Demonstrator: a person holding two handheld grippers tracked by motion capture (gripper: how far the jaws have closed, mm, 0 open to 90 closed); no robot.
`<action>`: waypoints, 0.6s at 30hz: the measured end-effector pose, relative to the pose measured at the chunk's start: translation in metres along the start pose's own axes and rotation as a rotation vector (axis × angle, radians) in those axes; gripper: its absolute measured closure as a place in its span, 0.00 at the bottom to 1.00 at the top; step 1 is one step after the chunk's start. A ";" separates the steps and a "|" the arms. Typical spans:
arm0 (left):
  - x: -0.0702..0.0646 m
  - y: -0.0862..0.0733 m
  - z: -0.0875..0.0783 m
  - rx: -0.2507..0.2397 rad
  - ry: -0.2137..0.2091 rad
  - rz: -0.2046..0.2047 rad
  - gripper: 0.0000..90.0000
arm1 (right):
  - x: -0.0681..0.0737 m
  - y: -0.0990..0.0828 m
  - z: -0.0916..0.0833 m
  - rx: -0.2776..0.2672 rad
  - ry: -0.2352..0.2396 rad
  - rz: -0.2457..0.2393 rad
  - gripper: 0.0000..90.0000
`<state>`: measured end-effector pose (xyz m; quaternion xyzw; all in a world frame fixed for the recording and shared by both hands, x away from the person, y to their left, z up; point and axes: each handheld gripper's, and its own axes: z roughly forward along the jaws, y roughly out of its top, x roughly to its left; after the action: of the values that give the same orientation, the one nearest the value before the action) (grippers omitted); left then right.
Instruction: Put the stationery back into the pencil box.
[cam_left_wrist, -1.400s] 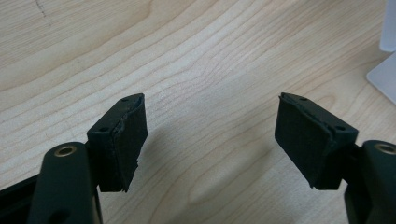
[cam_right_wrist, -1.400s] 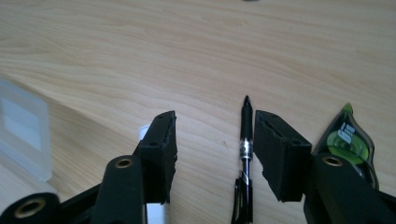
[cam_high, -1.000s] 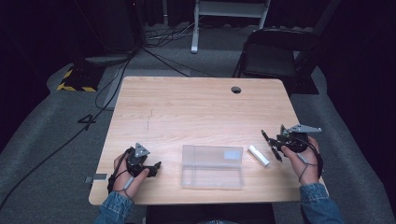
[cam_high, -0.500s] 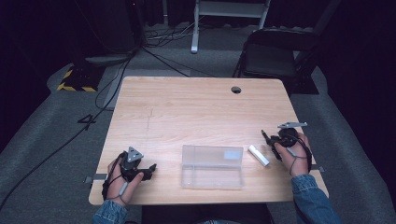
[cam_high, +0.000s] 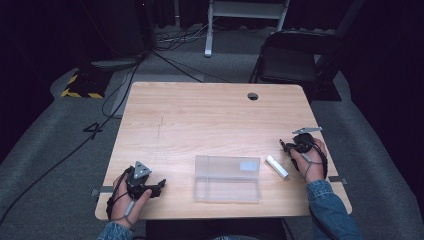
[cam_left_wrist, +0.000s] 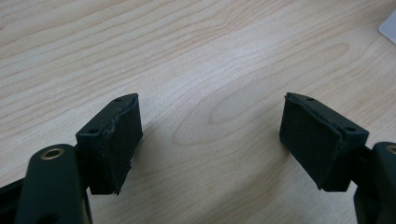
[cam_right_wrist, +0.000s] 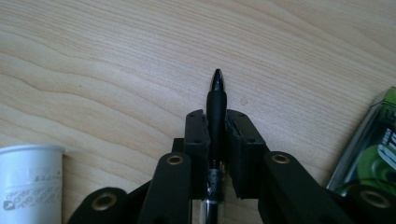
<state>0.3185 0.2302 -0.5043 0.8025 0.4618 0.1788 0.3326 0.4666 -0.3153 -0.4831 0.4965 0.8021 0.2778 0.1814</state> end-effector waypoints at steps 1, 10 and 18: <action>0.000 -0.001 -0.001 -0.005 0.002 0.001 0.24 | 0.000 0.002 0.000 0.009 0.000 -0.003 0.89; 0.000 -0.002 -0.002 0.001 -0.004 0.001 0.24 | 0.000 0.003 -0.002 0.015 -0.009 0.005 0.89; 0.000 -0.002 -0.001 0.001 -0.004 0.005 0.22 | 0.001 0.008 -0.021 -0.033 0.001 0.003 0.90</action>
<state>0.3168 0.2317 -0.5045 0.8043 0.4591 0.1777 0.3327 0.4597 -0.3167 -0.4620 0.4947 0.7966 0.2916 0.1888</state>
